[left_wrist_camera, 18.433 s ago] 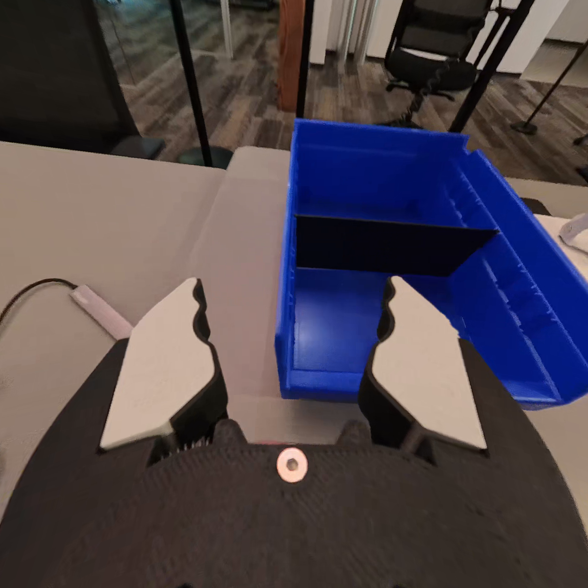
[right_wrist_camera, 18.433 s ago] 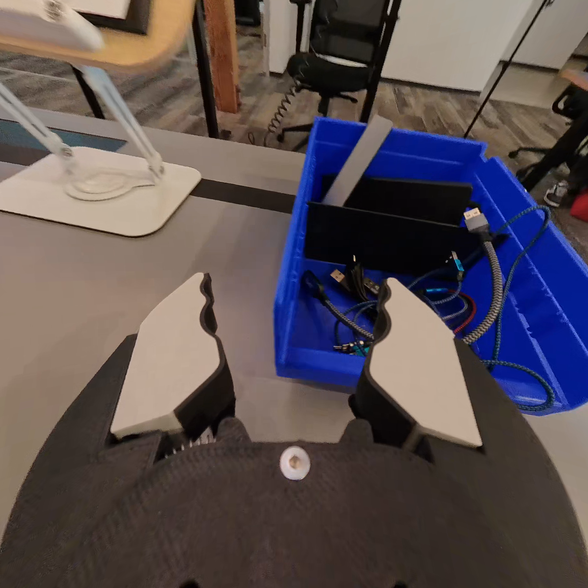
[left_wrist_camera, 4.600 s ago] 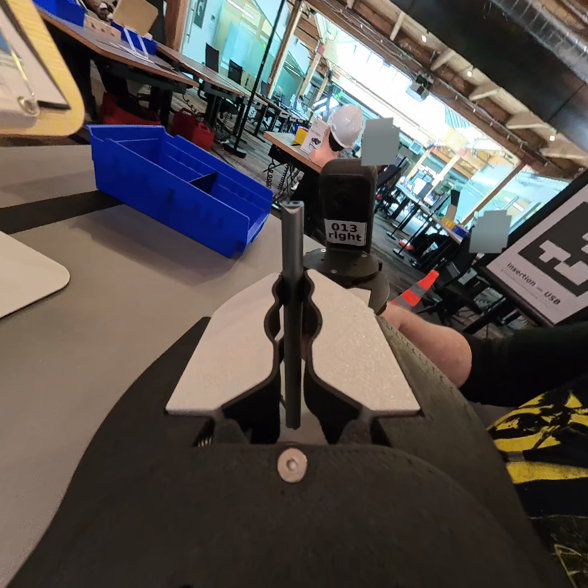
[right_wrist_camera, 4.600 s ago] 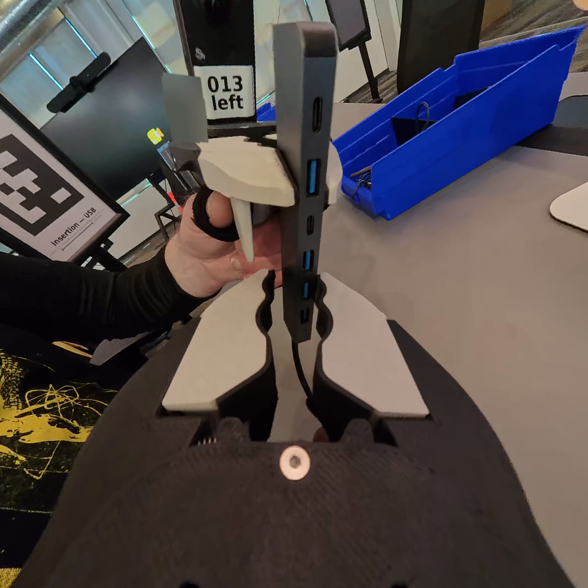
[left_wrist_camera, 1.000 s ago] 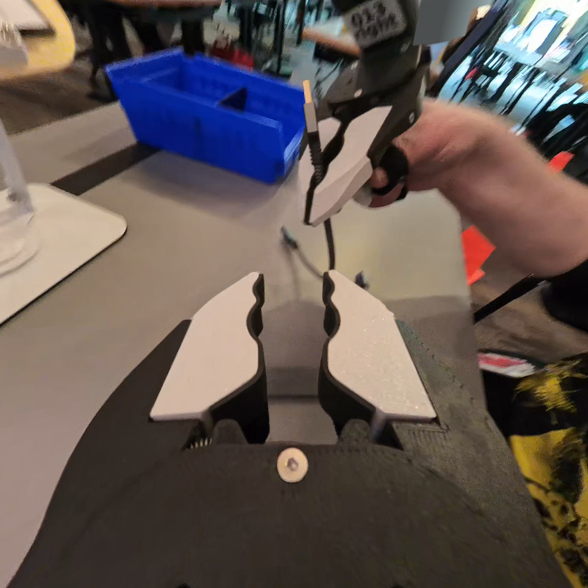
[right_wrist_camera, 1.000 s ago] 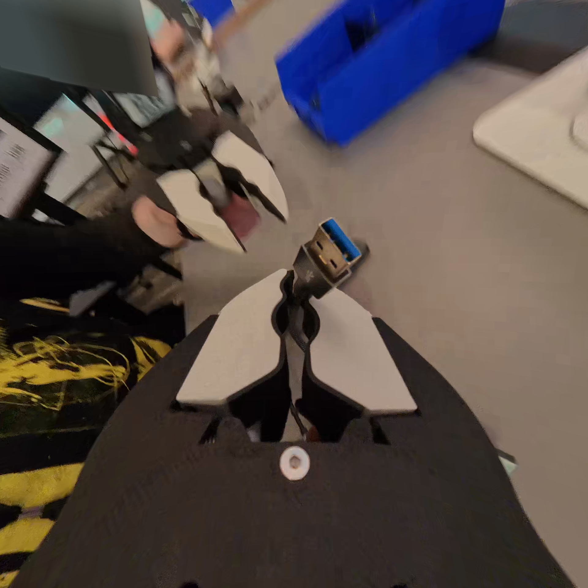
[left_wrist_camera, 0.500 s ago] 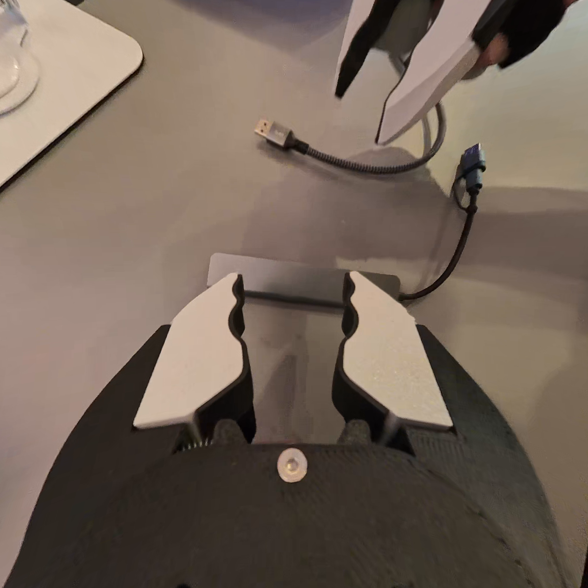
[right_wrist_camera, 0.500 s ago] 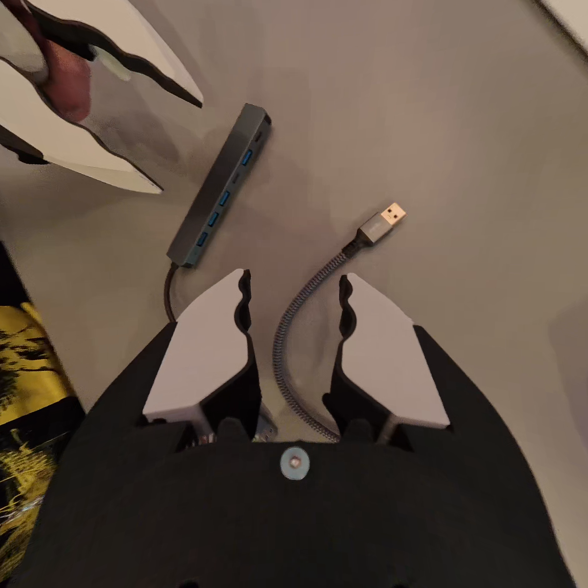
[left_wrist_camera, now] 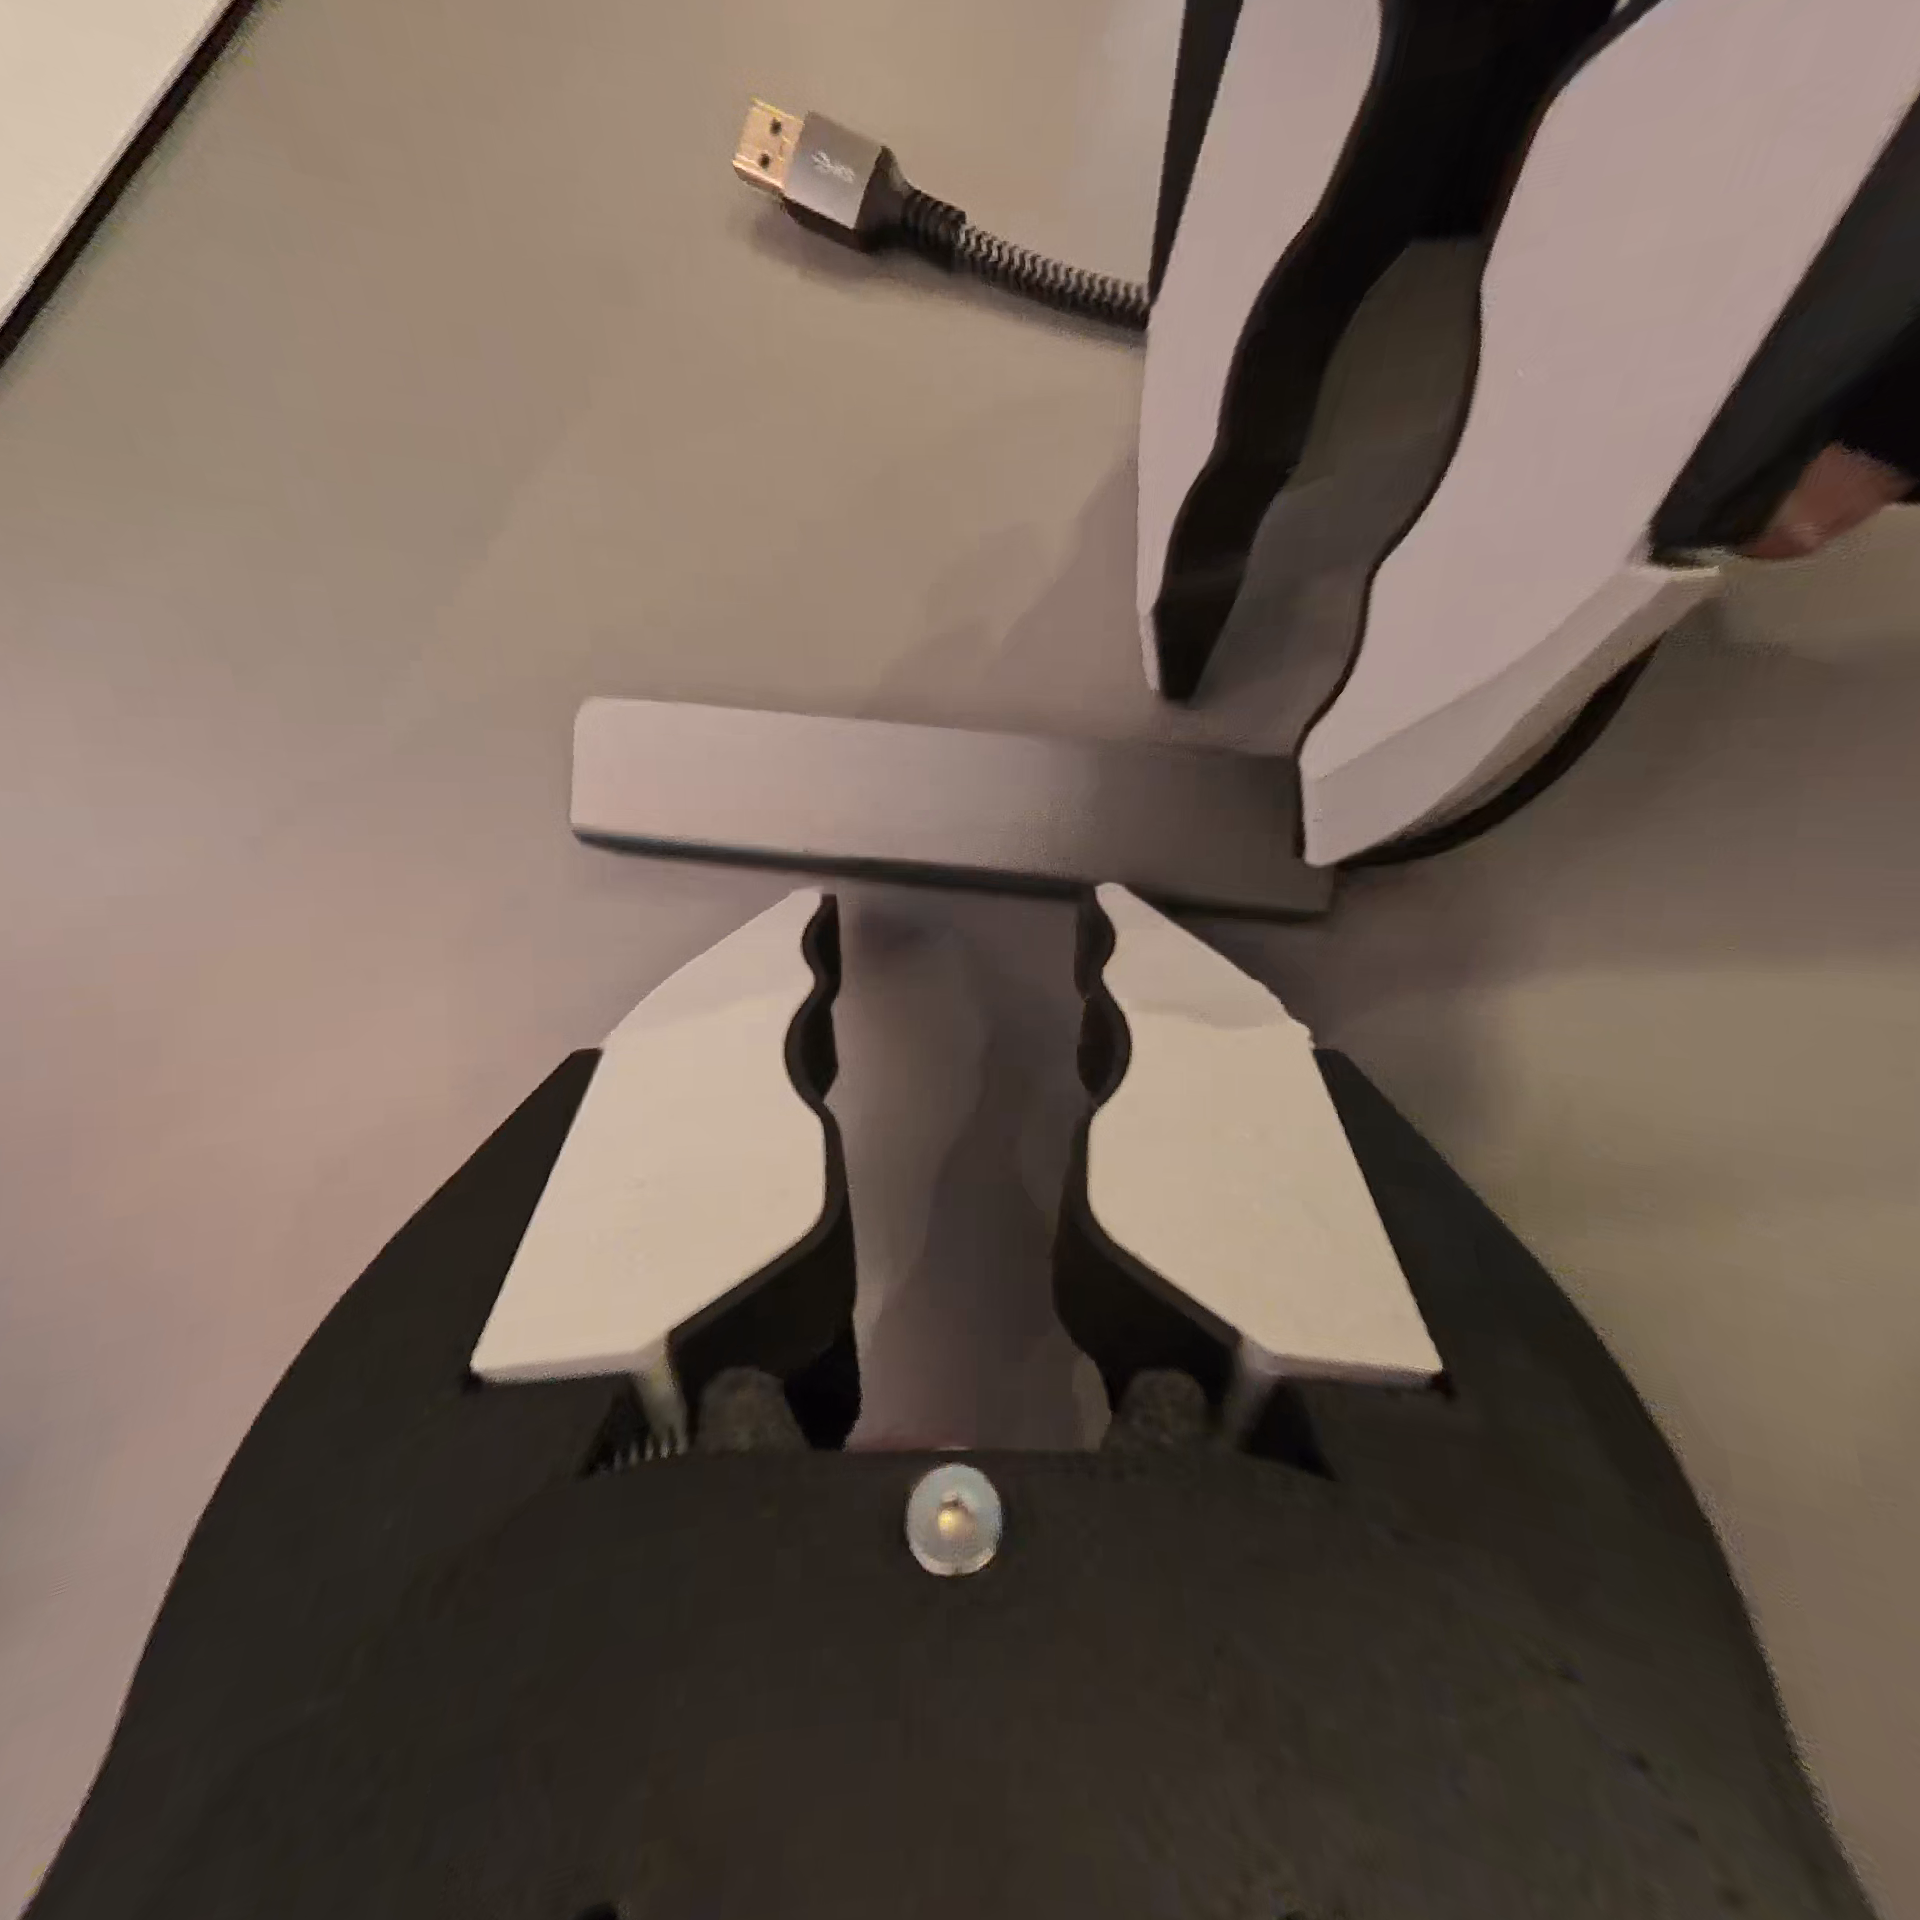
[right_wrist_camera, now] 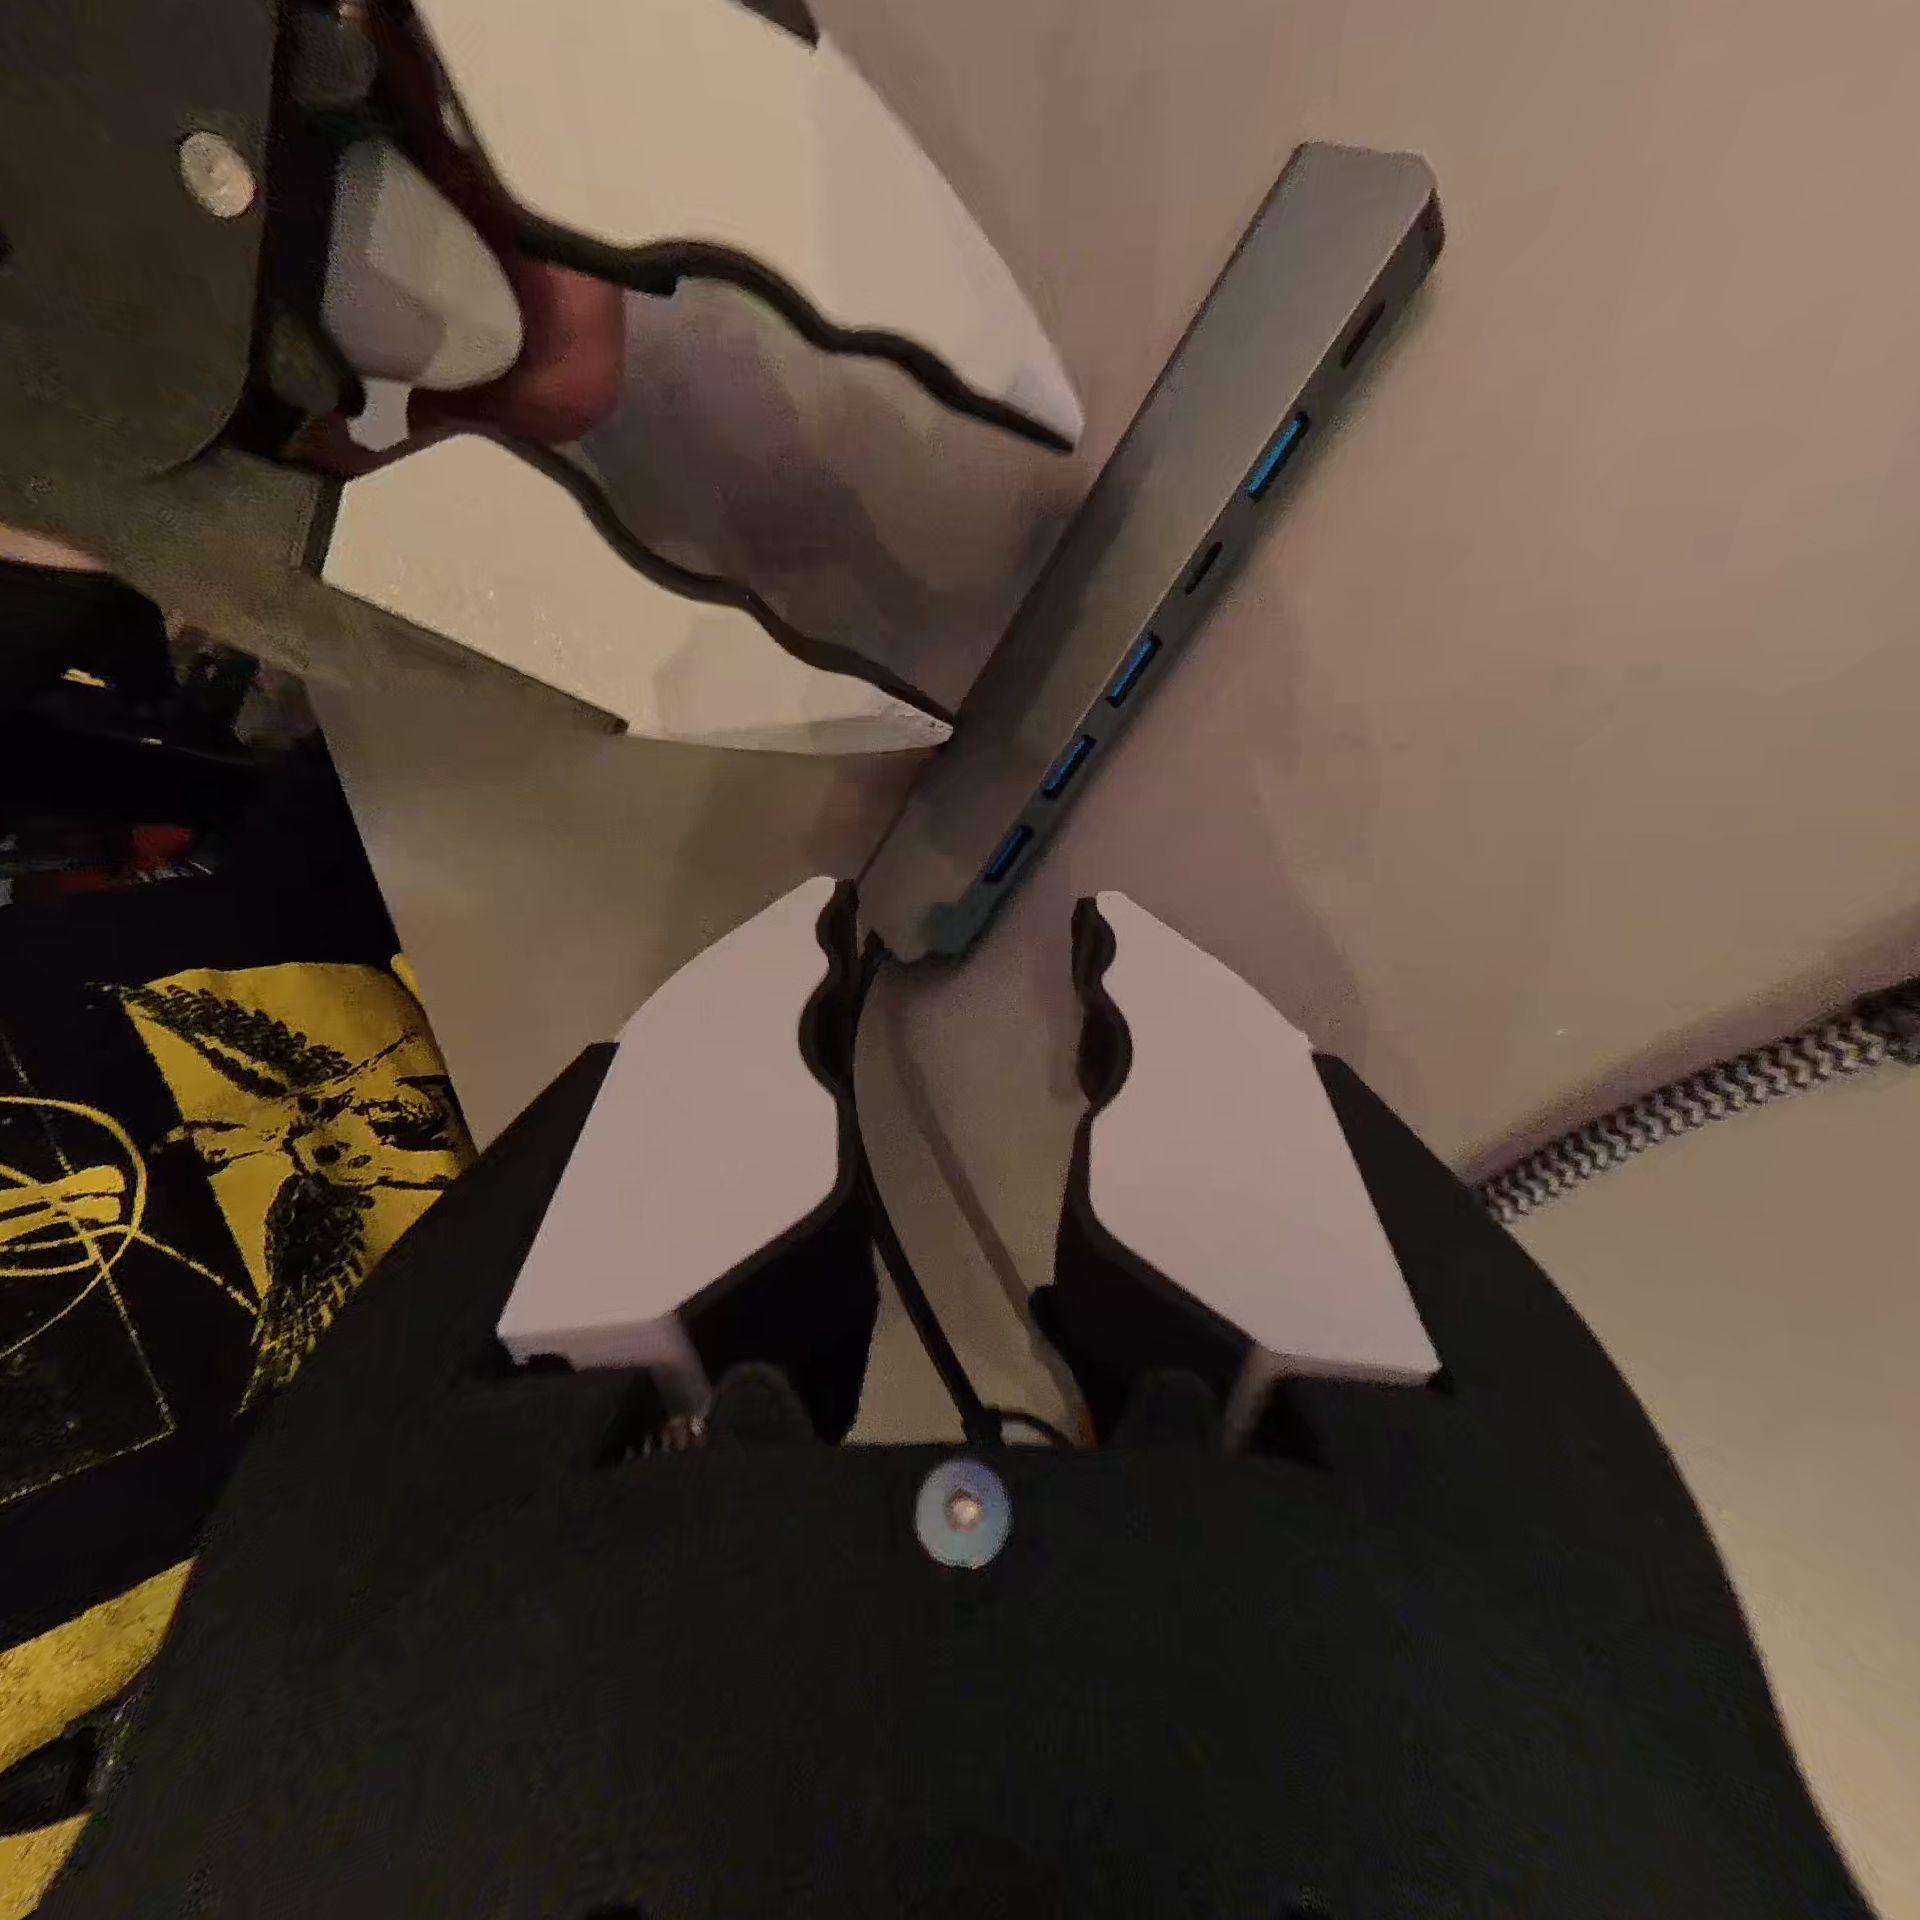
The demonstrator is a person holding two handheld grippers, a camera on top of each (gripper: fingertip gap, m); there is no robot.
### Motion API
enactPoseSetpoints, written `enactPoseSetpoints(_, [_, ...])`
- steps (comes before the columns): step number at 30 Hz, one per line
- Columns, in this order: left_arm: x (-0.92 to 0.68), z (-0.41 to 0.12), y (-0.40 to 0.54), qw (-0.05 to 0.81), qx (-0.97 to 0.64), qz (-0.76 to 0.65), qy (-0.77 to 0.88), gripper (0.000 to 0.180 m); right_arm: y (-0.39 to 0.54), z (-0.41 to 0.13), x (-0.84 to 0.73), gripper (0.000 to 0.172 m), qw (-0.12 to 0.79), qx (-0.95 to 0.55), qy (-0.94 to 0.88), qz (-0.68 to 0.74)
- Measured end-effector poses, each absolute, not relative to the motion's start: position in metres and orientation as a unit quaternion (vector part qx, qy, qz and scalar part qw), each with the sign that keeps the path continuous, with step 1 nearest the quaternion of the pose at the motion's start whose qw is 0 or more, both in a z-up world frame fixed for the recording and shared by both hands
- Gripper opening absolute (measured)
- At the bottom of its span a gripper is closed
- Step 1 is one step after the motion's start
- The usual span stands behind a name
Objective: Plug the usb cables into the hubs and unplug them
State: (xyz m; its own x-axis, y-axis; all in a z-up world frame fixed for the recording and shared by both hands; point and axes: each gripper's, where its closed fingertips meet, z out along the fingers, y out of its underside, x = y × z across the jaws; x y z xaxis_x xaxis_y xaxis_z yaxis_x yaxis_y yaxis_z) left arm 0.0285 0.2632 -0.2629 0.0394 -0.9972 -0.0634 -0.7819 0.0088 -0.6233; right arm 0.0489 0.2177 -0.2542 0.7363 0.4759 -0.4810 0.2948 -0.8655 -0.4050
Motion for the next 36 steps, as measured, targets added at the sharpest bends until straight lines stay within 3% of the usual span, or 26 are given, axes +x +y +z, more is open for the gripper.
enactPoseSetpoints(8, [0.028, -0.268, 0.266, 0.259, -0.677, -0.202, 0.658, 0.026, 0.224, -0.257, 0.04, 0.029, 0.175, -0.91, -0.197, 0.322])
enactPoseSetpoints(11, [0.027, -0.269, 0.267, 0.255, -0.685, -0.211, 0.649, 0.017, 0.226, -0.259, 0.037, 0.018, 0.186, -0.899, -0.18, 0.352])
enactPoseSetpoints(15, [0.025, -0.268, 0.268, 0.241, -0.695, -0.227, 0.638, 0.022, 0.226, -0.256, 0.03, 0.016, 0.198, -0.885, -0.182, 0.38])
enactPoseSetpoints(16, [0.027, -0.267, 0.264, 0.227, -0.697, -0.252, 0.632, 0.025, 0.228, -0.25, 0.027, 0.0, 0.213, -0.876, -0.18, 0.394])
enactPoseSetpoints(18, [0.031, -0.265, 0.254, 0.195, -0.703, -0.294, 0.618, 0.033, 0.231, -0.244, 0.025, 0.0, 0.221, -0.873, -0.178, 0.398])
enactPoseSetpoints(21, [0.026, -0.266, 0.264, 0.2, -0.711, -0.272, 0.617, 0.031, 0.227, -0.247, 0.033, 0.0, 0.216, -0.885, -0.204, 0.357])
enactPoseSetpoints(25, [0.02, -0.26, 0.266, 0.193, -0.714, -0.289, 0.608, 0.036, 0.218, -0.236, 0.061, 0.035, 0.208, -0.901, -0.255, 0.281])
enactPoseSetpoints(29, [0.022, -0.258, 0.266, 0.197, -0.708, -0.282, 0.617, 0.037, 0.21, -0.232, 0.08, 0.071, 0.246, -0.861, -0.418, 0.151])
enactPoseSetpoints(33, [0.022, -0.262, 0.264, 0.195, -0.705, -0.269, 0.626, 0.037, 0.216, -0.256, 0.092, 0.08, 0.185, -0.791, -0.583, 0.002])
enactPoseSetpoints(36, [0.021, -0.259, 0.263, 0.194, -0.706, -0.278, 0.622, 0.039, 0.227, -0.262, 0.085, 0.071, 0.159, -0.741, -0.652, -0.017])
